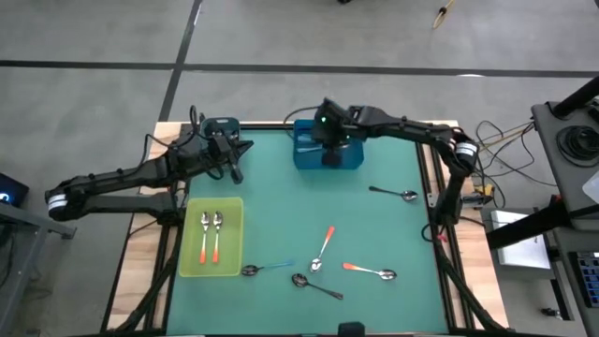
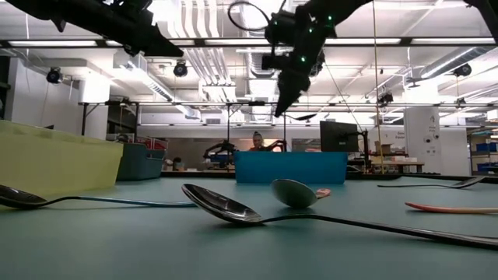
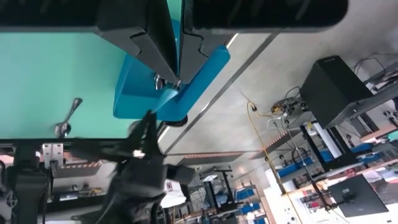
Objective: Sort silverware by color (type)
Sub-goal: Put the blue spoon into the dark blue bin
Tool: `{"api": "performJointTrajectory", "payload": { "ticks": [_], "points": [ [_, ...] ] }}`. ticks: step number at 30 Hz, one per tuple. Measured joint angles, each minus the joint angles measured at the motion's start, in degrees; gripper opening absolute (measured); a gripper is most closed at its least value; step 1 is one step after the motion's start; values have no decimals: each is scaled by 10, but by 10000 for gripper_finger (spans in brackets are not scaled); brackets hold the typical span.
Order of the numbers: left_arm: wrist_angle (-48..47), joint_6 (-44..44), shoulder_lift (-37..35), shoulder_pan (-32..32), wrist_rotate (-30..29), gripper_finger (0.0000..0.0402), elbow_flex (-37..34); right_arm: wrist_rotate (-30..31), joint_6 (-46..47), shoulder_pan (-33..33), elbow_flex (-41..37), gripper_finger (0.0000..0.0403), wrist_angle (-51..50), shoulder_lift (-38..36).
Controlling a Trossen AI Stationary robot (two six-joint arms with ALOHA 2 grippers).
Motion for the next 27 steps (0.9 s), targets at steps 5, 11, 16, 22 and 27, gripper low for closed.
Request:
{"api": "performJointTrajectory", "payload": {
  "ticks": [5, 11, 16, 22, 27],
  "points": [
    [1, 0, 2, 0, 0, 0, 0, -64, -70, -47, 0, 11, -1, 9],
    [4, 3, 7, 0, 0, 0, 0, -194, -137, -99, 0, 11, 4, 35],
    [5, 10, 11, 1, 0, 0, 0, -235, -151, -125, 0, 12, 49, 59],
    [5, 13, 12, 1, 0, 0, 0, -209, -157, -133, 0, 12, 78, 91],
    [5, 13, 12, 1, 0, 0, 0, -156, -159, -136, 0, 12, 86, 116]
  ]
}}
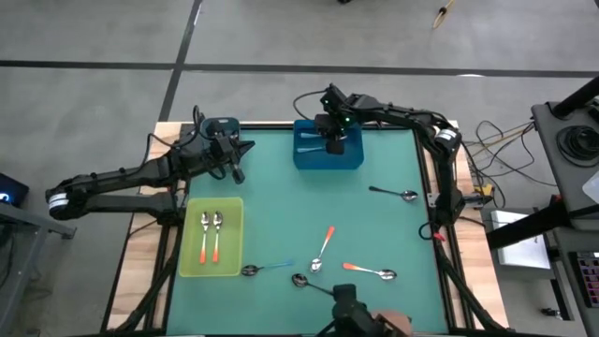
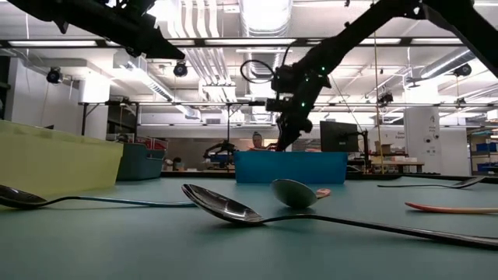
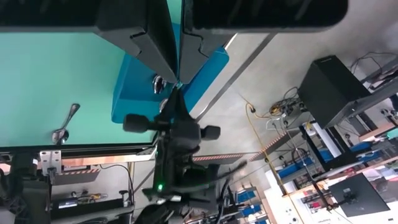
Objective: Sort silverware by color (type)
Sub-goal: Put the blue spoon into the dark blue bin
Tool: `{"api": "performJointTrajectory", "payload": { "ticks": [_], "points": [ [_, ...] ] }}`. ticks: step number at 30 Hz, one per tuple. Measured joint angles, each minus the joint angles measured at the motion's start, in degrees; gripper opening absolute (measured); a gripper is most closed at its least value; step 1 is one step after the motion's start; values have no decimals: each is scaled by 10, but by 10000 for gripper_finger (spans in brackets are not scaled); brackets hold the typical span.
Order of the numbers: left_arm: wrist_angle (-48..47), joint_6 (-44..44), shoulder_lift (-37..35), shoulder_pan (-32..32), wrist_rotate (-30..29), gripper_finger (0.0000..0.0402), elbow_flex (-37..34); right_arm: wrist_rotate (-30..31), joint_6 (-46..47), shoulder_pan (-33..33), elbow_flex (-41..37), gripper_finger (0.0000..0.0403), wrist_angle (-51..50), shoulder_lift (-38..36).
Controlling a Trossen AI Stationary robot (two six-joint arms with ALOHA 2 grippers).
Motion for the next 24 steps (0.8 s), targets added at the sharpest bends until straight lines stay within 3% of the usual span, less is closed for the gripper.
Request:
{"api": "performJointTrajectory", "payload": {
  "ticks": [8, 24],
  "points": [
    [0, 2, 0, 0, 0, 0, 0, 42, 13, 1, 0, 12, 26, 29],
    [0, 2, 2, 0, -1, 0, 0, 42, 57, 0, 0, 13, 38, 45]
  ]
}}
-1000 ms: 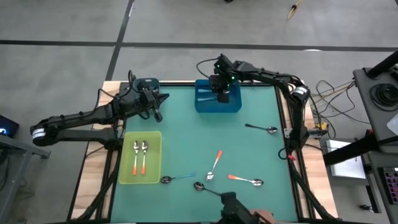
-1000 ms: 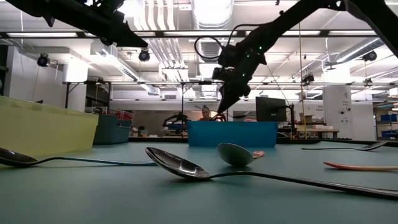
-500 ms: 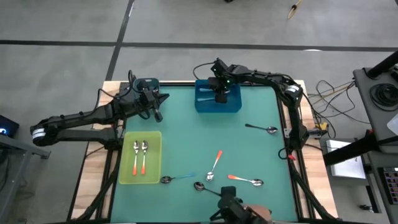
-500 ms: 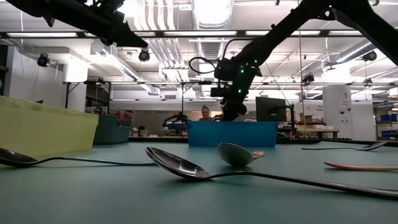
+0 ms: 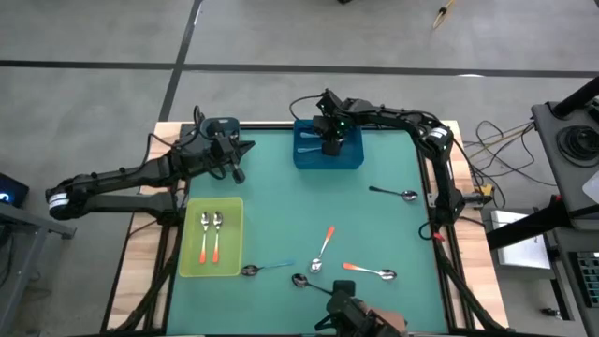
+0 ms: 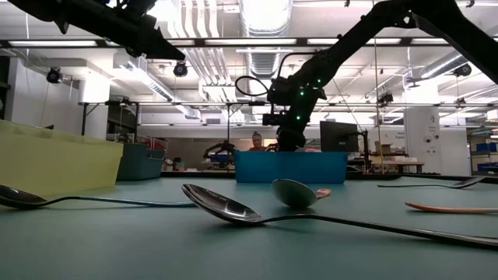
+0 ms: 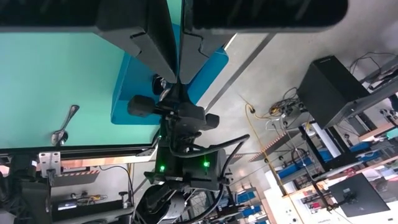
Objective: Sort silverware by color (type)
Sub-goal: Put the blue spoon into the dark blue bin, then put the orange spoon into the yellow bin
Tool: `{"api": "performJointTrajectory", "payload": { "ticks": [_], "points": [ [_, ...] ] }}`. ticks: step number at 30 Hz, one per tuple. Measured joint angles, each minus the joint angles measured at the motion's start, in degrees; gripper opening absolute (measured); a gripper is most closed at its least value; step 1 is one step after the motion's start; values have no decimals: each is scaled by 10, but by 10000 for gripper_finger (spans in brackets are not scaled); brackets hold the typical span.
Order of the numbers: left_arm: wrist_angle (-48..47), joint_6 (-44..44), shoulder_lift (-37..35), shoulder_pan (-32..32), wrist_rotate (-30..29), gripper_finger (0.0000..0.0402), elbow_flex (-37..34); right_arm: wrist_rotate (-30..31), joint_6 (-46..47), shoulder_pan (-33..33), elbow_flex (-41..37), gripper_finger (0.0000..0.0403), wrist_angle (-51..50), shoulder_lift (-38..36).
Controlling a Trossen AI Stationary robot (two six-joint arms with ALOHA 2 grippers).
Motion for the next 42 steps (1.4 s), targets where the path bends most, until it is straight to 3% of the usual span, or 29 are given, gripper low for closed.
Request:
{"api": "performJointTrajectory", "payload": {
  "ticks": [12, 20, 25, 36, 42],
  "points": [
    [0, 0, 0, 0, 0, 0, 0, 0, 29, 0, 0, 15, -1, 0],
    [0, 0, 0, 0, 0, 0, 0, 2, 30, 1, 0, 85, 2, 0],
    [0, 0, 0, 0, 0, 0, 0, 16, 46, 2, 0, 107, 9, -3],
    [1, -7, 10, 0, 0, 0, 0, 15, 182, 19, 0, 77, -63, -85],
    [4, -54, 25, 0, 0, 0, 0, 12, 178, 76, -13, 53, -93, -160]
  ]
}}
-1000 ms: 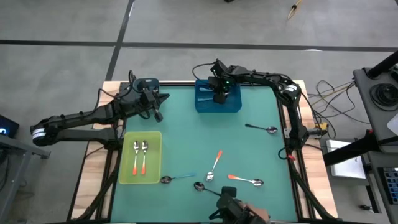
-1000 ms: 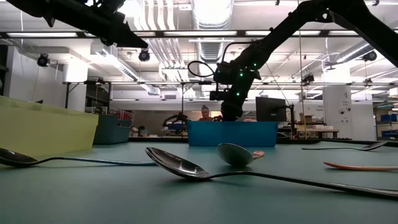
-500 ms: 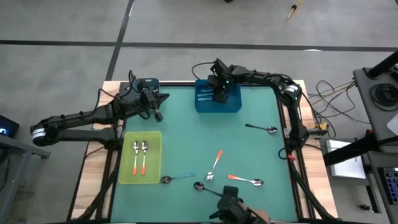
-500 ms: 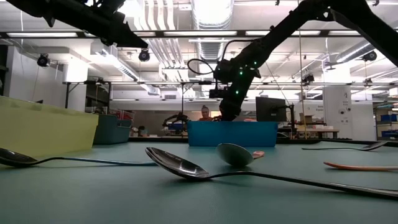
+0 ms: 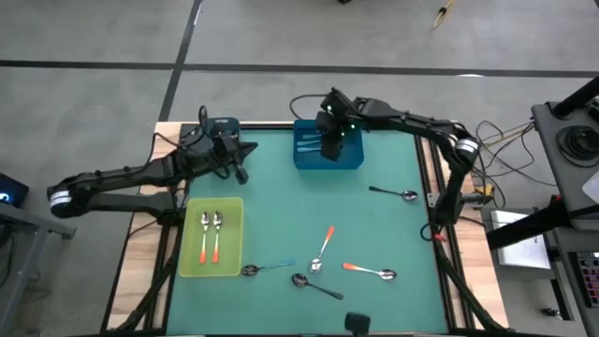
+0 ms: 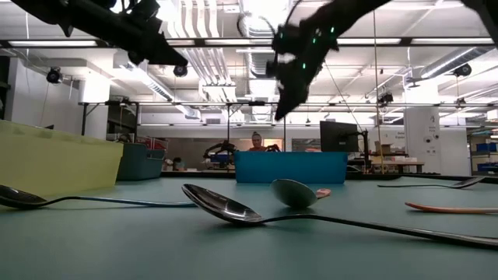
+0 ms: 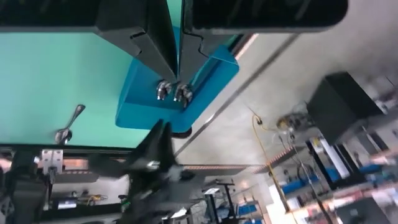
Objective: Sort silverware by color (type)
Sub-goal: Put the orange spoon into the yellow bin
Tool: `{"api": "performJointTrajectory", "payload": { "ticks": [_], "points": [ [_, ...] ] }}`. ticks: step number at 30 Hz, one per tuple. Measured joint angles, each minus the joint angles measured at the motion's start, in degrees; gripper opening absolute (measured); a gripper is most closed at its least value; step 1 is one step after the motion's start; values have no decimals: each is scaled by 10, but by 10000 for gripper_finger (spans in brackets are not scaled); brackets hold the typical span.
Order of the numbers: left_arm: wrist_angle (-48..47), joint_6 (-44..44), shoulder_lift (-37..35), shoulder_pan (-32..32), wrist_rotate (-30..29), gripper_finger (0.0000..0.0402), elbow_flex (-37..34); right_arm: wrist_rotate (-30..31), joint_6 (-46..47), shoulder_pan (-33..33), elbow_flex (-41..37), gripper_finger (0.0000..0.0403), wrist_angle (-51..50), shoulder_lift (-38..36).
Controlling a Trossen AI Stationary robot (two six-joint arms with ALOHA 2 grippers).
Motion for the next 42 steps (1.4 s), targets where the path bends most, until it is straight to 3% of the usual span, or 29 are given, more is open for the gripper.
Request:
{"api": "performJointTrajectory", "payload": {
  "ticks": [15, 22, 42],
  "points": [
    [-21, -152, 6, -39, 54, 0, 0, 8, 42, 139, -91, 38, 5, -125],
    [-20, -190, 6, -89, 56, 0, 0, 84, 84, 205, -145, 38, 4, -149],
    [3, -267, 7, -203, 55, 0, 0, 73, 312, 373, -258, 38, -23, -175]
  ]
}}
